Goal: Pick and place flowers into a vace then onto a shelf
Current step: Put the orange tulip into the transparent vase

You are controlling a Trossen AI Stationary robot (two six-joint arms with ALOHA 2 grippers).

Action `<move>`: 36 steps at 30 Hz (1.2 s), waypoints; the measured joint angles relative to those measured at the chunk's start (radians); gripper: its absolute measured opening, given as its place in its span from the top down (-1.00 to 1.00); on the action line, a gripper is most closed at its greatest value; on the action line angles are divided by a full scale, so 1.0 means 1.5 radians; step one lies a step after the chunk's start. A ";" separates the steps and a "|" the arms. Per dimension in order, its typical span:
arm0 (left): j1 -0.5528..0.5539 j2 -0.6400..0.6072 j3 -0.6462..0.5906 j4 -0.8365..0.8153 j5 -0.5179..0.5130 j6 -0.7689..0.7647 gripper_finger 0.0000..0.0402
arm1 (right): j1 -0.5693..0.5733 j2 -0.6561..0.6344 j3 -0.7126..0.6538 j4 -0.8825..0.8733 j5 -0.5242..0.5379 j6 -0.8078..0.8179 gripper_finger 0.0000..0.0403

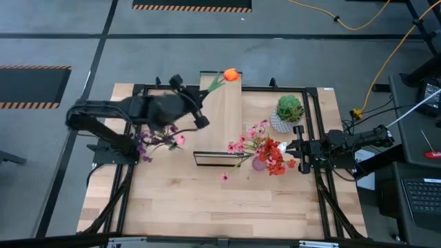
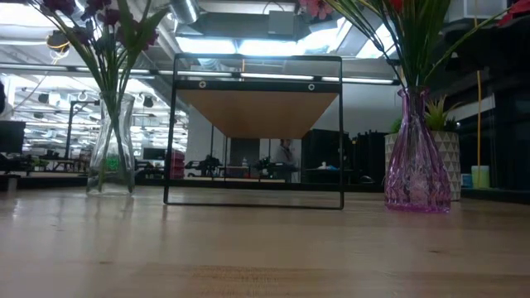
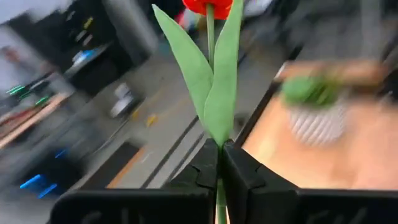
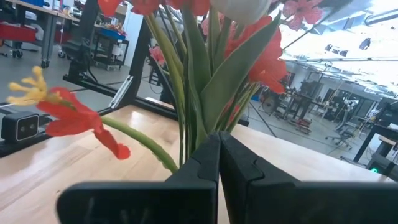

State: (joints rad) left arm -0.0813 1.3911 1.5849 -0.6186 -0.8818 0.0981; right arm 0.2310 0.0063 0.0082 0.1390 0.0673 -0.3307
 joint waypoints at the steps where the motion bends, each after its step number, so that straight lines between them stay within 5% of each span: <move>1: 0.013 -0.021 -0.027 0.061 0.039 0.026 0.99 | 0.000 0.000 0.000 0.000 0.000 0.005 0.95; 6: 0.047 -0.110 -0.169 0.281 0.118 0.106 0.99 | 0.000 0.000 0.000 0.000 0.000 0.007 0.95; 16: 0.017 -0.201 -0.402 0.596 0.114 0.158 0.99 | 0.000 0.000 0.000 0.000 0.000 -0.007 0.95; 26: -0.080 -0.215 -0.443 0.657 0.000 0.235 0.99 | 0.000 0.000 0.000 0.020 0.003 -0.032 0.95; 36: -0.091 -0.239 -0.443 0.678 0.035 0.245 0.99 | 0.000 0.000 0.000 0.024 0.003 -0.031 0.95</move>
State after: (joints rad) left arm -0.2185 1.0332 0.9207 0.3989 -0.8289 0.4653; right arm 0.2310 0.0059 0.0078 0.1757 0.0715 -0.3767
